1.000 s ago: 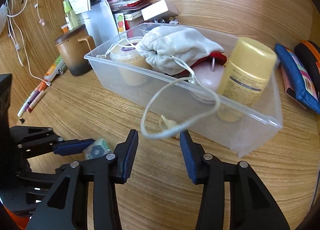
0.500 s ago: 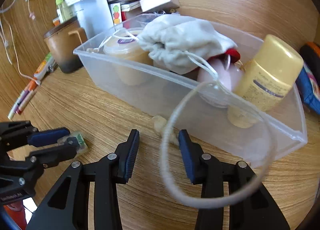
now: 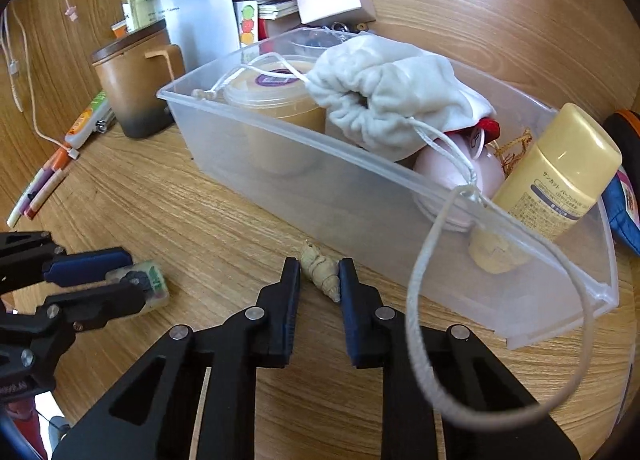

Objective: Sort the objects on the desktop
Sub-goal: 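Lift the tile with the left tool while the right tool closes on the beige seashell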

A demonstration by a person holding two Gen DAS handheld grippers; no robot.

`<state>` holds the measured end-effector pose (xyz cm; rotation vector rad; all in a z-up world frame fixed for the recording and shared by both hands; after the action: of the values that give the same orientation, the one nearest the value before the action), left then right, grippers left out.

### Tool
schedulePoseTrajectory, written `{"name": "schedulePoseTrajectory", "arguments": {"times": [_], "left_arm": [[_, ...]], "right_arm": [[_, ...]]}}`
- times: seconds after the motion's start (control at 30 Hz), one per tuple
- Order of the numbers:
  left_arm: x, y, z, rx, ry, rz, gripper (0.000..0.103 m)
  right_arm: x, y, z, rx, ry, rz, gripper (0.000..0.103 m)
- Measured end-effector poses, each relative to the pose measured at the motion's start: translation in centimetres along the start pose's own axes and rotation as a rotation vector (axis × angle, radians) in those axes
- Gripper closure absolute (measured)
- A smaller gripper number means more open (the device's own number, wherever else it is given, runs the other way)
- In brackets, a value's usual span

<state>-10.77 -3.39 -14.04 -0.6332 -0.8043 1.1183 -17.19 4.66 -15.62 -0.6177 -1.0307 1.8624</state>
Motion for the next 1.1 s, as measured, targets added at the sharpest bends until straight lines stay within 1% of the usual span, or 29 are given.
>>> {"name": "schedulePoseTrajectory", "arguments": {"times": [0.23, 0.5, 0.67, 0.8, 0.93, 1.1], "left_arm": [[0.5, -0.5, 0.5, 0.014, 0.018, 0.022, 0.079], [1.3, 0.4, 0.2, -0.005, 0.027, 0.037, 0.078], [1.5, 0.8, -0.1, -0.012, 0.030, 0.069, 0.078], [1.3, 0.4, -0.5, -0.006, 0.018, 0.081, 0.078], [1.4, -0.2, -0.7, 0.010, 0.014, 0.112, 0.078], [2.1, -1.4, 0.0, 0.041, 0.018, 0.106, 0.078]], "right_arm": [[-0.5, -2.7, -0.7, 0.044, 0.007, 0.059, 0.085], [-1.0, -5.8, -1.3, 0.105, -0.008, 0.094, 0.085], [-0.7, -6.3, -1.5, 0.113, 0.005, 0.116, 0.085], [-0.1, -6.7, -1.6, 0.120, 0.019, 0.127, 0.085], [0.2, -7.3, -1.6, 0.134, 0.028, 0.147, 0.085], [0.4, -8.5, -1.3, 0.163, 0.029, 0.167, 0.085]]}}
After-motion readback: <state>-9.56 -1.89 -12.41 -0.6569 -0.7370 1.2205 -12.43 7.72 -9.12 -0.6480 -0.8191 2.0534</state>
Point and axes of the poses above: each gripper's, at about its wrist camera, not at the fingertips, and y roughly the way its jaws point, x to its right, z to its top, the point moved 9 cm from there along y, roughly the way its jaws point, and after that the axes turned 6 degrees about -x, right-handed, at the moved point
